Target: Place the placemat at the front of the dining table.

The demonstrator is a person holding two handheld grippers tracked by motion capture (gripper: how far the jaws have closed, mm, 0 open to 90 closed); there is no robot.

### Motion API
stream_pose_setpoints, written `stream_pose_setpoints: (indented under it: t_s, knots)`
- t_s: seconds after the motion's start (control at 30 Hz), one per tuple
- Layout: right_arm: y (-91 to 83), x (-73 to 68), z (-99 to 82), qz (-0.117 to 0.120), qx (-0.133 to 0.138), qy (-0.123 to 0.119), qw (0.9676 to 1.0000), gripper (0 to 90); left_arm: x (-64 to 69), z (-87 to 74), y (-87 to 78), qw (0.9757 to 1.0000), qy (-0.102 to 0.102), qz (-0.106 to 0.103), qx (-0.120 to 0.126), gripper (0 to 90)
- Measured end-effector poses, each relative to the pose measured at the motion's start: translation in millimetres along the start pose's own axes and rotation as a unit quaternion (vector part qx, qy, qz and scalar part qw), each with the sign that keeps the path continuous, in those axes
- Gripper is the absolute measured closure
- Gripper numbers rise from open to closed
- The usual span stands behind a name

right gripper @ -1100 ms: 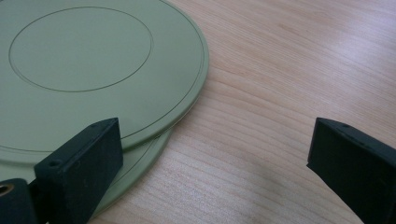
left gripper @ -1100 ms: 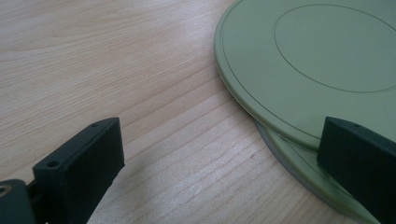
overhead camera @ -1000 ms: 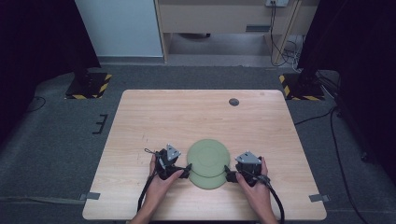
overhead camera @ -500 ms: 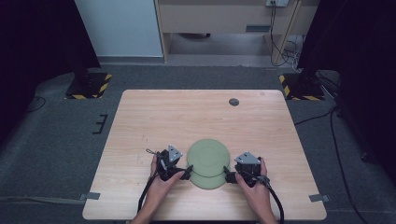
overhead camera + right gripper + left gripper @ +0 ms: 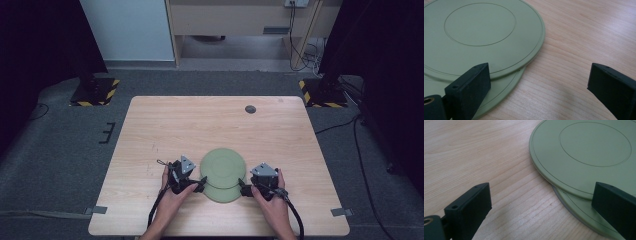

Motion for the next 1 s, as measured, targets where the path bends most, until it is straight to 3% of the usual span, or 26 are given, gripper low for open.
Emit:
stream_pose_setpoints:
  t_s: [0.57,0.7,0.8,0.87,1.0]
  knots:
    - [6.4,3.8,2.4,0.005,-0.003,0.013,0.9999,1.5,-3.0,1.8,3.5,1.0,-0.006,0.003,-0.003,0.7]
    - [2.8,5.8,5.6,0.003,-0.012,-0.001,0.9999,4.3,-3.4,1.8,2.5,1.0,0.003,0.0,-0.008,1.7]
    - [0.5,11.7,9.3,0.021,-0.019,0.004,0.9996,5.1,-4.1,1.9,2.4,0.9999,0.0,-0.009,-0.009,1.7]
    - [-0.7,16.2,13.3,0.03,-0.03,-0.009,0.9991,5.4,-5.2,3.1,1.0,0.9999,0.0,-0.012,-0.005,1.8]
    - [-4.2,24.6,25.9,0.041,-0.034,-0.01,0.9985,7.0,-7.0,5.0,-0.6,0.9999,-0.002,-0.011,-0.005,2.0]
Point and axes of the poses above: each handheld gripper's, and its own axes: y roughly forward along the jaws, z roughly out of its top, x roughly to its right, the point moved 3 cm from there along y, roughly forward along the jaws, and after that the axes turned 5 degrees about y, right-handed, at the moved point
